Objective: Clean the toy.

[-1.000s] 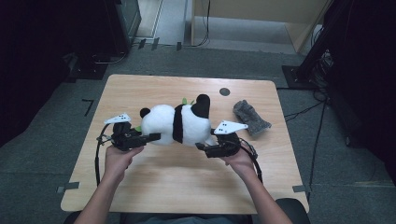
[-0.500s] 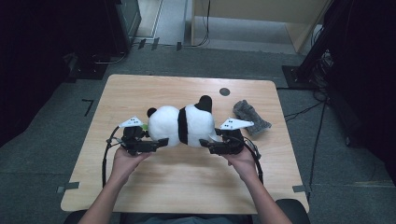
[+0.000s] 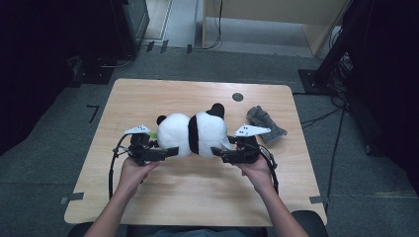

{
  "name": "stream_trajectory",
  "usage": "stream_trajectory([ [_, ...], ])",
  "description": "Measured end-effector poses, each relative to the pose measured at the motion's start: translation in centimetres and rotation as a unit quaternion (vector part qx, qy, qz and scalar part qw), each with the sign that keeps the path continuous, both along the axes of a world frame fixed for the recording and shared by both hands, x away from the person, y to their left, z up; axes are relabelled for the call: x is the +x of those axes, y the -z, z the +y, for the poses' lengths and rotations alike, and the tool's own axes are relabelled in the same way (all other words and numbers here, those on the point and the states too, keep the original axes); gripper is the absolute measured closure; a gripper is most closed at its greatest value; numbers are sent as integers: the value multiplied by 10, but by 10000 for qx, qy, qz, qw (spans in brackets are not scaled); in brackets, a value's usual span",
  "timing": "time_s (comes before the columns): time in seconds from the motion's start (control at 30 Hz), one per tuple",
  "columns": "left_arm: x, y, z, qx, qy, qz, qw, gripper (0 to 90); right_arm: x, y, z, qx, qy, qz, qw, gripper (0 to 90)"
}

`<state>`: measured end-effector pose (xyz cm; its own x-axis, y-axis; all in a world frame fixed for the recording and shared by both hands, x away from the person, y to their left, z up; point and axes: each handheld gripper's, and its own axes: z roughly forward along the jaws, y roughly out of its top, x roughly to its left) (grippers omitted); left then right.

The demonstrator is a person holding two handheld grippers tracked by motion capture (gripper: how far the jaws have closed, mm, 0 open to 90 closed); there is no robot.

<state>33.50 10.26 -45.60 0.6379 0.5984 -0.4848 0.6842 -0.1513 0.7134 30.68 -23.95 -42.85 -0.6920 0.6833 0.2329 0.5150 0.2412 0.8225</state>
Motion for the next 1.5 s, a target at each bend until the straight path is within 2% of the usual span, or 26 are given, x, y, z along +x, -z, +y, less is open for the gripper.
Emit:
stream_trajectory([
  [0.07, 1, 2, 0, 27, -47, 43, 10000, 182, 1, 2, 1, -94, 31, 118, 9999, 305],
  [0.2, 9, 11, -1, 111, -122, 314, 9994, 182, 8, 10, 3, -273, 150, 313, 9990, 293],
  [0.3, 9, 14, -1, 153, -181, 369, 9990, 181, 11, 11, 5, -224, 243, 300, 9990, 291],
  [0.4, 11, 17, 1, 197, -209, 391, 9988, 181, 11, 12, 6, -289, 233, 275, 9989, 287],
  [0.5, 18, 25, 5, 143, -265, 504, 9983, 182, 14, 14, 9, -328, 236, 220, 9989, 282],
  [0.6, 20, 26, 7, 125, -367, 337, 9987, 182, 18, 16, 12, -376, 202, 86, 9991, 270],
  [0.7, 20, 27, 7, 221, -415, 58, 9989, 183, 23, 17, 12, -381, 178, -6, 9991, 261],
  [0.77, 21, 27, 8, 261, -428, -31, 9987, 183, 27, 17, 12, -393, 163, -45, 9991, 257],
  [0.87, 29, 21, 7, 391, -361, 26, 9986, 182, 32, 17, 13, -412, 152, -49, 9990, 254],
  [1.07, 33, 18, 4, 592, -312, -117, 9977, 167, 38, 14, 8, -466, 124, -120, 9988, 245],
  [1.17, 36, 17, 3, 555, -206, 38, 9982, 177, 40, 9, 4, -423, 152, -241, 9987, 253],
  [1.23, 35, 16, 2, 605, -251, -29, 9978, 177, 41, 6, 0, -314, 167, -318, 9989, 293],
  [1.33, 33, 15, 3, 744, -248, -118, 9968, 176, 43, 0, -9, -268, 196, -401, 9986, 302],
  [1.4, 33, 14, 3, 720, -281, -144, 9969, 176, 43, -4, -15, -279, 249, -522, 9979, 303],
  [1.5, 29, 10, 5, 642, -362, -213, 9971, 175, 44, -7, -27, -236, 476, -624, 9966, 303],
])
